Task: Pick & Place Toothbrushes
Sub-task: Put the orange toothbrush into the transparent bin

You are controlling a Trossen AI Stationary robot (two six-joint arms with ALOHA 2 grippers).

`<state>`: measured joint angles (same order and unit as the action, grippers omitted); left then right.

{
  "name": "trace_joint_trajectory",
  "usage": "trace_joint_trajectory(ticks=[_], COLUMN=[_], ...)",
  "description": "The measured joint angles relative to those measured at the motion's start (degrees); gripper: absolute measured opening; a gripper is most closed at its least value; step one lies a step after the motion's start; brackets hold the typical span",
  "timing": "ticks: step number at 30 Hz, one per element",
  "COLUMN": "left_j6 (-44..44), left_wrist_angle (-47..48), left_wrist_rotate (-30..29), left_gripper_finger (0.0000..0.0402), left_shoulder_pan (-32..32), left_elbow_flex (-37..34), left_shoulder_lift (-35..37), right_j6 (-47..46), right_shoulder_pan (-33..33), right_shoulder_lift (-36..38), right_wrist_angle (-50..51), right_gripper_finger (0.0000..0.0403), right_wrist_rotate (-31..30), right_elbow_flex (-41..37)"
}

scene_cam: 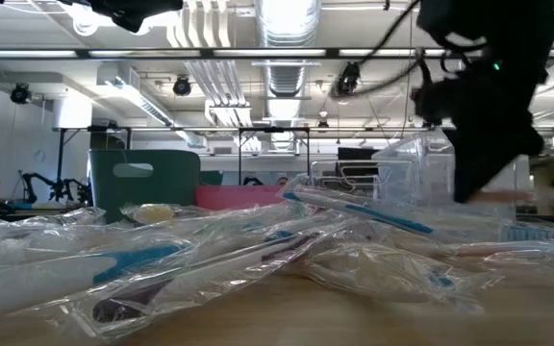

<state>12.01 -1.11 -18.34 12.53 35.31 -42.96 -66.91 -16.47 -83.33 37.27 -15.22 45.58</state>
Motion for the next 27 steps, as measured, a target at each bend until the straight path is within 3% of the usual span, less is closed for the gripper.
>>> trace_joint_trajectory(ticks=[6,11,22,27], left_j6=[0.01,0.02,0.01,0.01], left_wrist_angle=[0.03,0.07,0.10,0.10], left_wrist_rotate=[0.00,-0.01,-0.01,0.01], left_gripper_finger=[0.0090,0.0090,0.0090,0.0090], left_shoulder_pan=[0.00,0.00,0.00,-0.04], left_elbow_flex=[0.00,0.00,0.00,0.00], left_shoulder_lift=[0.00,0.00,0.00,0.00], right_j6=[9.42,17.78,31.42,34.39], right_shoulder_pan=[0.73,5.15,19.87,25.89], right_shoulder_lift=[0.46,0.22,0.31,0.30], right_wrist_angle=[1.90,6.12,7.70,7.36], right_gripper_finger=[0.0023,0.0022,0.0022,0.0022], right_wrist_rotate=[-7.82,-13.68,-12.83,-8.95], right_elbow_flex=[9.37,17.61,28.39,29.27])
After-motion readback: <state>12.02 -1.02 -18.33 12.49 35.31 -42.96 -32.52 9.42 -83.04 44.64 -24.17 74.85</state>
